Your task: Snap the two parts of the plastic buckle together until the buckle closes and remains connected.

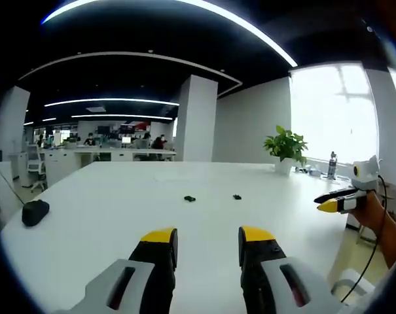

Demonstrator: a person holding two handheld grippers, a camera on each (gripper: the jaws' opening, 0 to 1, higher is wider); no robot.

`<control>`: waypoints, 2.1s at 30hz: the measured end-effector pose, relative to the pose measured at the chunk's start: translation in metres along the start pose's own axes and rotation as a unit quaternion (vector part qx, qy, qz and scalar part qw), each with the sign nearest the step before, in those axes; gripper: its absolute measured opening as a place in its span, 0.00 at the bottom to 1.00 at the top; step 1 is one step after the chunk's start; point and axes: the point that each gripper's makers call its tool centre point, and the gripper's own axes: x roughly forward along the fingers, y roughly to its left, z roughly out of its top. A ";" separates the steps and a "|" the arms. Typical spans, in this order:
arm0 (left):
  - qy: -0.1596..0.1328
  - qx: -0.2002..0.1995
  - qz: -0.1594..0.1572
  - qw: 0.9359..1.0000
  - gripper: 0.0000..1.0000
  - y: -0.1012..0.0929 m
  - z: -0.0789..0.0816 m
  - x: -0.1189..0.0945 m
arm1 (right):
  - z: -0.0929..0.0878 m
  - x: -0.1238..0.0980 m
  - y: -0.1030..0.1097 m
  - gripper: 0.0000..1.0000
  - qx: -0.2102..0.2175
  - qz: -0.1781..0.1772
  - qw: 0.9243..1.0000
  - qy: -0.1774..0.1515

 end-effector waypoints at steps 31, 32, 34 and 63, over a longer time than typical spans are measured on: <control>0.006 0.018 0.015 1.000 0.37 0.001 0.001 0.004 | 0.001 0.005 -0.005 0.31 -0.005 -0.005 1.000 0.016; 0.006 0.016 0.013 1.000 0.37 0.001 0.001 0.004 | 0.001 0.005 -0.005 0.31 -0.005 -0.005 1.000 0.015; 0.007 0.013 0.011 1.000 0.37 0.001 0.000 0.004 | 0.002 0.005 -0.006 0.31 -0.004 -0.006 1.000 0.014; 0.015 0.012 0.014 1.000 0.38 0.004 -0.002 0.010 | 0.000 0.013 -0.009 0.31 -0.003 -0.004 1.000 0.023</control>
